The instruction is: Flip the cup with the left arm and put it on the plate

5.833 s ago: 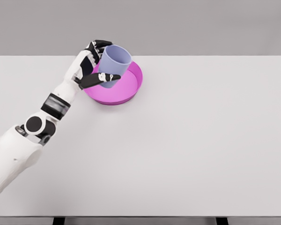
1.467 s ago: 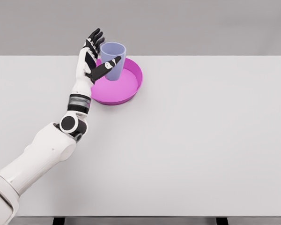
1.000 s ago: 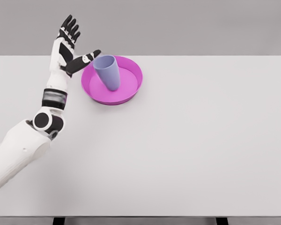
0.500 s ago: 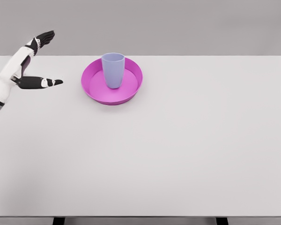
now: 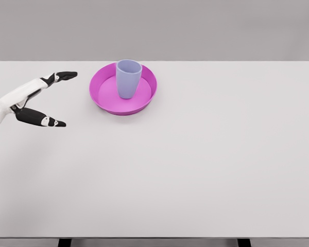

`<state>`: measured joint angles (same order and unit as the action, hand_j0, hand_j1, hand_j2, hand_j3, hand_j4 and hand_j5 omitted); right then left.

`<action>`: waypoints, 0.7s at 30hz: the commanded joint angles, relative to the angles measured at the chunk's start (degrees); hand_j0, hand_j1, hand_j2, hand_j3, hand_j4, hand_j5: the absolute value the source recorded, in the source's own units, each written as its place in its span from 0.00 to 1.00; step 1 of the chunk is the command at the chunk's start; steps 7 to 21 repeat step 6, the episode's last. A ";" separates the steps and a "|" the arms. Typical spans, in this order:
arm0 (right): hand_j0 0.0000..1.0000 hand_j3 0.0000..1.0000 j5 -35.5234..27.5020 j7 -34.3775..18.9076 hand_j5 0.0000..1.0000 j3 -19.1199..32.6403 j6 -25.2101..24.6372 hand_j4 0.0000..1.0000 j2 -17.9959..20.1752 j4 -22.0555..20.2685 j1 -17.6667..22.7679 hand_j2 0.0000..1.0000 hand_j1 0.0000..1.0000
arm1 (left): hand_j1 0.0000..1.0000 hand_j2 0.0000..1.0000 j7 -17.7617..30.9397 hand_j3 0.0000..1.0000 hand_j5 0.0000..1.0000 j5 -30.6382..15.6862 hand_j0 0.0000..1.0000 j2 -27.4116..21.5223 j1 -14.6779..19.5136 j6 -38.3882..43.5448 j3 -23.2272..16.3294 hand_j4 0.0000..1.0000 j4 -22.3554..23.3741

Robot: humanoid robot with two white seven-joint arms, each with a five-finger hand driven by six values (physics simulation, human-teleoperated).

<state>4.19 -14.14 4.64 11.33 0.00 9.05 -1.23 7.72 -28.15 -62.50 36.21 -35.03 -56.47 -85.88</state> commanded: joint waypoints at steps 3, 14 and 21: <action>1.00 1.00 0.03 -0.01 1.00 0.02 0.01 1.00 0.00 0.00 0.00 1.00 1.00 | 1.00 1.00 0.36 1.00 1.00 -1.99 1.00 -0.34 0.00 0.03 0.04 1.00 -1.57; 1.00 1.00 0.03 -0.10 1.00 -0.06 0.01 1.00 0.00 0.00 0.00 1.00 1.00 | 1.00 1.00 0.36 1.00 1.00 -2.26 1.00 -0.43 0.00 0.03 0.13 1.00 -1.57; 1.00 1.00 0.03 -0.10 1.00 -0.06 0.01 1.00 0.00 0.00 0.00 1.00 1.00 | 1.00 1.00 0.36 1.00 1.00 -2.26 1.00 -0.43 0.00 0.03 0.13 1.00 -1.57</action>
